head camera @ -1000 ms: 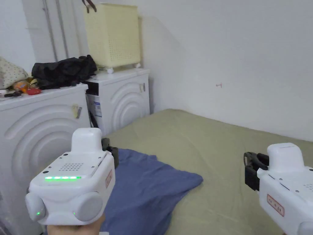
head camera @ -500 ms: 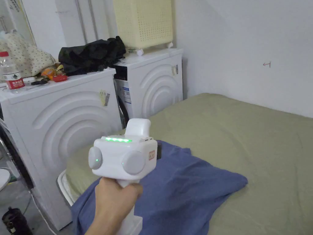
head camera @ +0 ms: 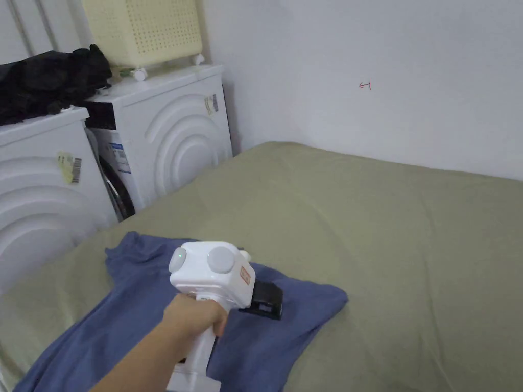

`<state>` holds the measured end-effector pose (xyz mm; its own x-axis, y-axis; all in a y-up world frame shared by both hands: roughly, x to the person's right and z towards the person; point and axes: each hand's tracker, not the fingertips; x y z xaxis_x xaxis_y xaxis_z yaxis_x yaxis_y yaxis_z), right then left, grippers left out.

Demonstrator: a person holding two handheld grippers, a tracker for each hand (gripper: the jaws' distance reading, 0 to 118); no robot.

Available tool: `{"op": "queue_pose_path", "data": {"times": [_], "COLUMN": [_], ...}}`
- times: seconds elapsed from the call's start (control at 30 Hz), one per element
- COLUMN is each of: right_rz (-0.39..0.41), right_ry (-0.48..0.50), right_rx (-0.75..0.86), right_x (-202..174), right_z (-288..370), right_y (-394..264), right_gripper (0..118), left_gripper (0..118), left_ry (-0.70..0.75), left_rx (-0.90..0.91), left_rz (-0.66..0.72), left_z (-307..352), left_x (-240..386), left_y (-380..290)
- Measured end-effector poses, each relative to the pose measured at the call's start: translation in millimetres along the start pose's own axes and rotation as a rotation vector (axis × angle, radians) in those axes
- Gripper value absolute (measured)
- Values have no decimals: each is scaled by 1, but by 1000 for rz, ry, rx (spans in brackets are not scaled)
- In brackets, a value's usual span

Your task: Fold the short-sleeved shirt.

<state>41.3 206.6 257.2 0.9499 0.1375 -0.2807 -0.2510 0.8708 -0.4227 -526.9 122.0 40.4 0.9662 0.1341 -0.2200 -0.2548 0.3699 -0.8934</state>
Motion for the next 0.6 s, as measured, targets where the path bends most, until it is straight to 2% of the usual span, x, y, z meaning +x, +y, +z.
{"op": "queue_pose_path", "data": {"times": [0.17,0.2,0.27,0.3,0.33,0.43,0.47,0.6], "right_rz": [35,38,19,10,8,48,58,8], "right_ry": [-2,-10,-1,10,18,7,3,4], "right_rx": [-23,-20,-16,-16,-14,0,3,0], "right_x": [-1,-2,-4,-6,-7,-14,-15,-9], "right_z": [1,1,6,8,10,17,19,30], "right_y": [-8,-9,-10,-11,-12,-15,-16,-19], "right_gripper": [1,1,1,1,1,1,1,1], "left_gripper": [118,110,74,32,2,2,2,2], "left_ry": [45,43,105,67,20,-80,-63,-121], "left_rx": [-57,-56,75,107,118,95,112,197], "left_rz": [-41,-19,56,109,136,135,123,95], "left_z": [-24,-25,-14,-7,-1,8,13,51], "left_x": [8,4,-4,-11,-14,-25,-20,6], "left_y": [-22,-20,-18,-16,-19,-21,-21,-15]}}
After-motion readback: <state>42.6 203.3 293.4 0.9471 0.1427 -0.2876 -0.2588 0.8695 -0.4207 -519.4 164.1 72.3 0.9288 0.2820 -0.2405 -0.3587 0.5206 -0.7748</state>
